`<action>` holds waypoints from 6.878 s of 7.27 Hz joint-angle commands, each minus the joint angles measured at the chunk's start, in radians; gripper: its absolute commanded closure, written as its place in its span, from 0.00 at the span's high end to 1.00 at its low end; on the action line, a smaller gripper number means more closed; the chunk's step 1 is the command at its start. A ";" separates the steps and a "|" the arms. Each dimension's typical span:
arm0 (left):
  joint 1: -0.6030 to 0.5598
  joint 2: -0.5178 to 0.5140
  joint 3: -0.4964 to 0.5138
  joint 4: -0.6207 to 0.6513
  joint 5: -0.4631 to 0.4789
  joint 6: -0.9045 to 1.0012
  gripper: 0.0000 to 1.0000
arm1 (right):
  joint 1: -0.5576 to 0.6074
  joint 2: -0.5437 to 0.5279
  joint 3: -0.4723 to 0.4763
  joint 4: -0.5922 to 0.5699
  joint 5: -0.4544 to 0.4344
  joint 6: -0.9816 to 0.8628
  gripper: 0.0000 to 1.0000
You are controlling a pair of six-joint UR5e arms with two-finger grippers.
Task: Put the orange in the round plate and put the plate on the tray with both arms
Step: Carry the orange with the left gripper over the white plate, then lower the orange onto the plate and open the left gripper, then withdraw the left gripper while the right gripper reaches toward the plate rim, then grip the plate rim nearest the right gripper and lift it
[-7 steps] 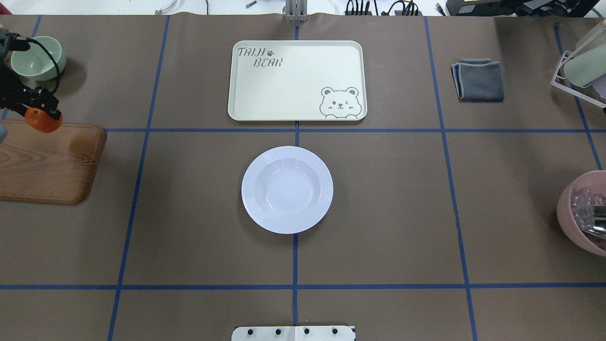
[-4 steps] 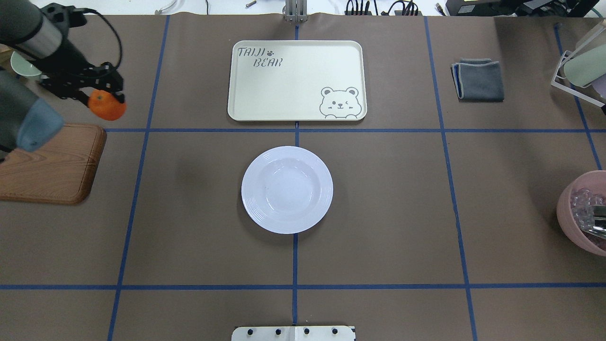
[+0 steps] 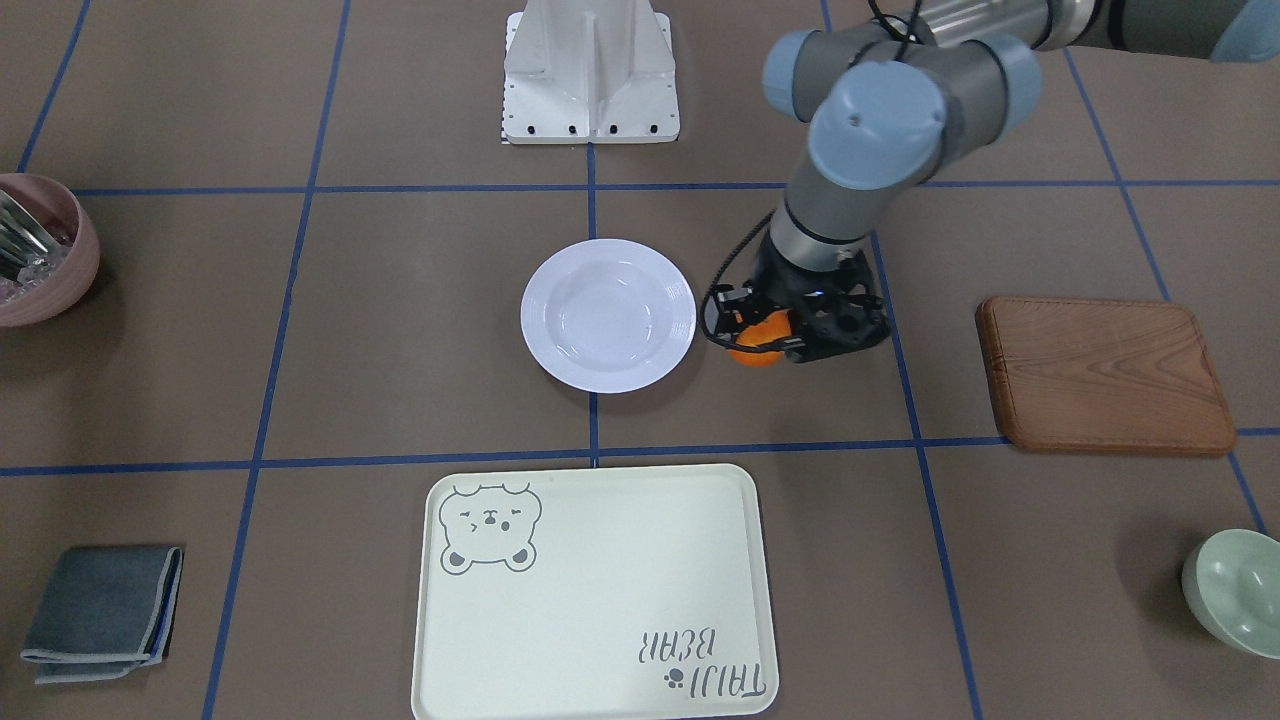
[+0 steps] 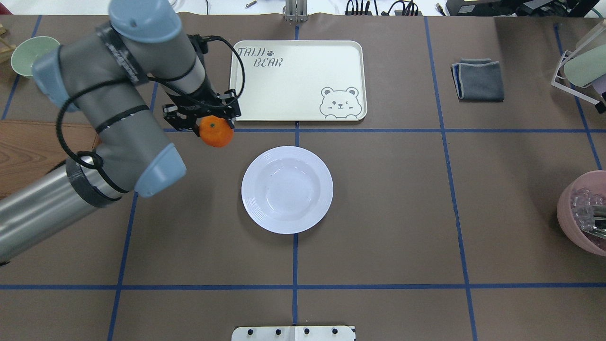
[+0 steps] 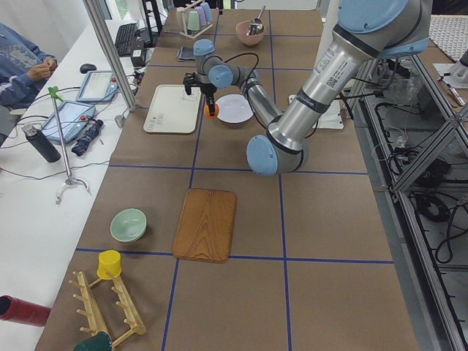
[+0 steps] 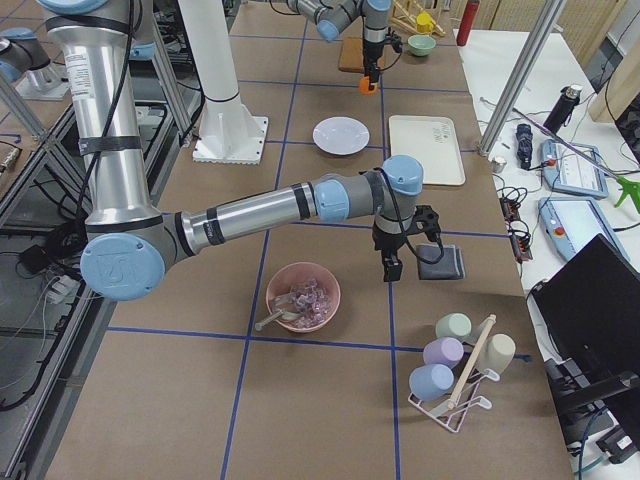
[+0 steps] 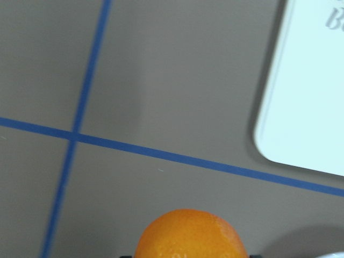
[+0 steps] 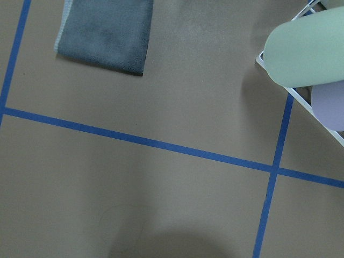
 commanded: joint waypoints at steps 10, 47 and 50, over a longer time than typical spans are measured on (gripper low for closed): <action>0.233 -0.207 0.295 -0.079 0.148 -0.117 0.15 | -0.013 -0.006 0.001 0.000 0.003 0.003 1.00; -0.348 0.304 -0.149 -0.007 -0.127 0.609 0.98 | -0.895 0.330 -0.417 1.515 -0.449 1.871 0.98; -0.350 0.304 -0.152 -0.007 -0.127 0.609 0.98 | -0.904 0.332 -0.424 1.515 -0.449 1.871 0.95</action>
